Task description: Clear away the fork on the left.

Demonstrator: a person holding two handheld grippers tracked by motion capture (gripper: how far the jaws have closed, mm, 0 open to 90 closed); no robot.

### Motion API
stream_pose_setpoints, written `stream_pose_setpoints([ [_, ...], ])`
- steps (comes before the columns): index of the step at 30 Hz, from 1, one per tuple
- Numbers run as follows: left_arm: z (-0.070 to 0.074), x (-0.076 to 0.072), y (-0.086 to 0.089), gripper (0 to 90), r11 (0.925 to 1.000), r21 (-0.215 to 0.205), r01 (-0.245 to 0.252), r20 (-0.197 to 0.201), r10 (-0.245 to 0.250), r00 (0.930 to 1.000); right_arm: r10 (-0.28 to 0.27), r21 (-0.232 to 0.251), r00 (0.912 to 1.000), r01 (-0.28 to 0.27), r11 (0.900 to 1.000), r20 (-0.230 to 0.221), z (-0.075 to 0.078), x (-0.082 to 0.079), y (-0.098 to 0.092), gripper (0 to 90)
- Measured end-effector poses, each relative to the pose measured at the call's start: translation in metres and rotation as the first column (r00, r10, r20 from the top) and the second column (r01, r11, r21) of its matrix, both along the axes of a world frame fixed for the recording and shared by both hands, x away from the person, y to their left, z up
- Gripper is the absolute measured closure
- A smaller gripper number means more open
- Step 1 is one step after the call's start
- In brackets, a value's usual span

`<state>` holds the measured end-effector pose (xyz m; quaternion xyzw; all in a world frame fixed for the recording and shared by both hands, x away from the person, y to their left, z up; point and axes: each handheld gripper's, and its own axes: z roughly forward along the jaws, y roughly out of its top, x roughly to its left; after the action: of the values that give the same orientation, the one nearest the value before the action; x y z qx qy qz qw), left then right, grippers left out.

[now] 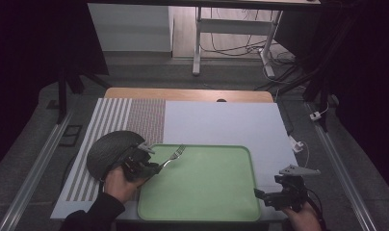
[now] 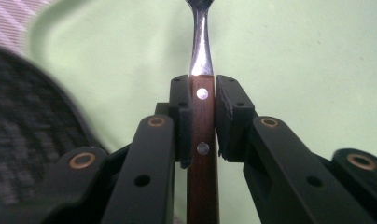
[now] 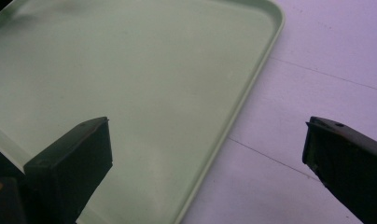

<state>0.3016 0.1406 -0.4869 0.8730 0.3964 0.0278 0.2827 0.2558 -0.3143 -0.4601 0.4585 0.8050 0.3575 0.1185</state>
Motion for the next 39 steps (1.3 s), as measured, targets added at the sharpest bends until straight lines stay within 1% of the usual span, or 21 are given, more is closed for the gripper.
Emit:
stream_pose_setpoints([
  [1, -0.004, -0.004, -0.009, 77.4, 0.9997, 0.014, 0.018, -0.012, -0.018, 0.9998, 0.000, 0.001, 1.0000, 0.000, 1.000, 0.000, 0.000, 0.000, 0.000, 1.5],
  [3, -0.009, -0.009, -0.017, 77.4, 0.9989, 0.031, 0.034, -0.026, -0.033, 0.9991, 0.000, 0.002, 1.0000, 0.000, 1.000, 0.000, 0.000, 0.000, 0.000, 1.5],
  [6, -0.015, -0.014, -0.025, 77.3, 0.9976, 0.052, 0.045, -0.043, -0.043, 0.9982, 0.001, 0.002, 1.0000, -0.001, 1.000, 0.000, 0.000, 0.000, 0.000, 1.5],
  [8, -0.020, -0.016, -0.029, 77.2, 0.9960, 0.075, 0.047, -0.052, -0.043, 0.9977, 0.001, 0.003, 1.0000, -0.001, 1.000, 0.000, 0.000, 0.000, 0.000, 1.5],
  [9, -0.023, -0.017, -0.030, 77.2, 0.9954, 0.079, 0.054, -0.068, -0.049, 0.9965, 0.002, 0.003, 1.0000, -0.002, 1.000, -0.001, 0.000, 0.000, 0.000, 1.5],
  [12, -0.024, -0.016, -0.030, 75.3, 0.9963, 0.055, 0.066, -0.087, -0.061, 0.9943, 0.003, 0.004, 1.0000, -0.003, 1.000, -0.001, 0.000, 0.000, 0.000, 1.5],
  [14, -0.021, -0.015, -0.029, 67.4, 0.9969, 0.046, 0.063, -0.068, -0.060, 0.9959, 0.004, 0.004, 1.0000, -0.004, 1.000, -0.002, 0.000, 0.000, 0.000, 1.6],
  [16, -0.015, -0.013, -0.028, 66.6, 0.9974, 0.026, 0.067, -0.028, -0.067, 0.9974, 0.004, 0.004, 1.0000, -0.004, 1.000, -0.003, 0.000, 0.000, 0.000, 1.6],
  [17, -0.011, -0.012, -0.028, 68.9, 0.9973, 0.017, 0.072, -0.010, -0.072, 0.9974, 0.004, 0.003, 1.0000, -0.004, 1.000, -0.003, 0.000, 0.001, 0.000, 1.6],
  [19, -0.004, -0.012, -0.031, 82.8, 0.9948, -0.003, 0.102, 0.019, -0.102, 0.9946, 0.005, 0.004, 1.0000, -0.005, 1.000, -0.008, 0.000, 0.001, 0.000, 1.6],
  [20, -0.003, -0.012, -0.034, 88.4, 0.9934, -0.004, 0.115, 0.020, -0.115, 0.9932, 0.004, 0.004, 1.0000, -0.004, 1.000, -0.009, 0.000, 0.001, 0.000, 1.6],
  [22, -0.005, -0.012, -0.042, 89.3, 0.9900, 0.001, 0.141, 0.003, -0.141, 0.9900, 0.002, 0.003, 1.0000, -0.002, 1.000, -0.009, 0.000, 0.001, 0.000, 1.6],
  [23, -0.007, -0.012, -0.046, 89.3, 0.9885, 0.013, 0.151, -0.004, -0.151, 0.9886, 0.002, 0.003, 1.0000, -0.002, 1.000, -0.008, 0.000, 0.001, 0.000, 1.6],
  [25, -0.012, -0.012, -0.051, 89.4, 0.9863, 0.033, 0.162, -0.016, -0.161, 0.9868, 0.002, 0.001, 1.0000, -0.002, 1.000, -0.005, 0.000, 0.001, 0.000, 1.6],
  [26, -0.014, -0.011, -0.053, 89.4, 0.9855, 0.036, 0.165, -0.023, -0.165, 0.9861, 0.004, 0.000, 1.0000, -0.004, 1.000, -0.004, 0.000, 0.000, 0.000, 1.6],
  [30, -0.020, -0.007, -0.057, 89.3, 0.9845, 0.072, 0.160, -0.027, -0.158, 0.9870, 0.006, 0.001, 1.0000, -0.006, 1.000, -0.003, 0.000, 0.001, 0.000, 1.6],
  [32, -0.022, -0.005, -0.056, 89.4, 0.9853, 0.071, 0.155, -0.031, -0.154, 0.9876, 0.006, 0.001, 1.0000, -0.006, 1.000, -0.002, 0.000, 0.000, 0.000, 1.6],
  [34, -0.022, -0.004, -0.054, 89.4, 0.9868, 0.084, 0.138, -0.036, -0.136, 0.9901, 0.006, 0.002, 1.0000, -0.006, 1.000, -0.002, 0.000, 0.000, 0.000, 1.7],
  [37, -0.022, -0.001, -0.048, 89.4, 0.9860, 0.119, 0.116, -0.039, -0.112, 0.9929, 0.007, 0.002, 1.0000, -0.007, 1.000, -0.002, 0.000, 0.000, 0.000, 1.7],
  [38, -0.022, -0.001, -0.048, 89.3, 0.9860, 0.119, 0.116, -0.039, -0.112, 0.9929, 0.007, 0.002, 1.0000, -0.007, 1.000, -0.002, 0.000, 0.000, 0.000, 1.7],
  [39, -0.023, 0.001, -0.043, 89.3, 0.9878, 0.123, 0.095, -0.048, -0.090, 0.9948, 0.007, 0.002, 1.0000, -0.007, 1.000, -0.002, 0.000, 0.000, 0.000, 1.7],
])
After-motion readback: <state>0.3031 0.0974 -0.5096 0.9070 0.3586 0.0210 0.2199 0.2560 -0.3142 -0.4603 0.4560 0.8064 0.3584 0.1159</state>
